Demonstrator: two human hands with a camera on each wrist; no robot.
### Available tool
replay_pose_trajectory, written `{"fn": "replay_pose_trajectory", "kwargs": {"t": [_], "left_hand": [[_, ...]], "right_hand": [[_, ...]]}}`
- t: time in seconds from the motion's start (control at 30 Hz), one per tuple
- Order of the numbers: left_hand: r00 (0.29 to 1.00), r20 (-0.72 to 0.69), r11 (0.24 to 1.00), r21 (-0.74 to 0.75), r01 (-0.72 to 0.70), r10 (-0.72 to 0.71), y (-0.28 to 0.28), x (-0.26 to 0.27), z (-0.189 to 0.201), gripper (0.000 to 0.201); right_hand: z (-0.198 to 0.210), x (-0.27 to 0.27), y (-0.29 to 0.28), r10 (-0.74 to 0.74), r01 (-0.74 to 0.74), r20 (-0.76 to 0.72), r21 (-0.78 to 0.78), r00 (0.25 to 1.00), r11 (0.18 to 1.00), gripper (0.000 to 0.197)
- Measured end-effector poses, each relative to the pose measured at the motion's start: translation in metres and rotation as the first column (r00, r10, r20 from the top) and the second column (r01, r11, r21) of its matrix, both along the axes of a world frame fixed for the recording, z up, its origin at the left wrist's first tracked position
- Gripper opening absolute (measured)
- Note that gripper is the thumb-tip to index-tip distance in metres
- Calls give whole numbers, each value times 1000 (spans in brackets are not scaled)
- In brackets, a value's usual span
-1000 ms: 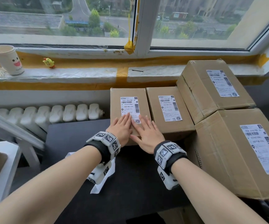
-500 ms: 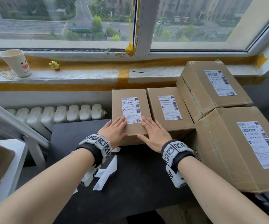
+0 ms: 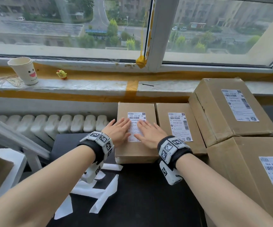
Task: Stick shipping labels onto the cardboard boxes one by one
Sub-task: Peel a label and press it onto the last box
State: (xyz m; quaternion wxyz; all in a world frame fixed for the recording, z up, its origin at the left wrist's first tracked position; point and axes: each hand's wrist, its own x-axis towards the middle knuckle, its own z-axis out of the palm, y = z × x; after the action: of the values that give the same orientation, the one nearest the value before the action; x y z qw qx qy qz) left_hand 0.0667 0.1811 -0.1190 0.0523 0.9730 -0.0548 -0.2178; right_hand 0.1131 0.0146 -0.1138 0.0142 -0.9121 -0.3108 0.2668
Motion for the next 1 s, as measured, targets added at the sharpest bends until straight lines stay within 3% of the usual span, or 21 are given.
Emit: {"fn": "replay_pose_trajectory", "kwargs": {"t": [0.33, 0.67, 0.83, 1.0], "left_hand": [[988, -149, 999, -40, -35, 29, 21, 61, 7, 87], [987, -158, 1000, -12, 15, -17, 29, 47, 2, 125], [989, -145, 999, -6, -40, 39, 23, 36, 2, 122], [990, -143, 1000, 15, -16, 18, 7, 13, 8, 87]], "right_hand": [[-4, 60, 10, 34, -32, -46, 38, 998, 999, 64], [-10, 54, -10, 150, -151, -58, -16, 987, 988, 105], [2, 44, -23, 125, -130, -66, -75, 990, 989, 99], [1, 20, -31, 70, -74, -57, -67, 996, 995, 75]]}}
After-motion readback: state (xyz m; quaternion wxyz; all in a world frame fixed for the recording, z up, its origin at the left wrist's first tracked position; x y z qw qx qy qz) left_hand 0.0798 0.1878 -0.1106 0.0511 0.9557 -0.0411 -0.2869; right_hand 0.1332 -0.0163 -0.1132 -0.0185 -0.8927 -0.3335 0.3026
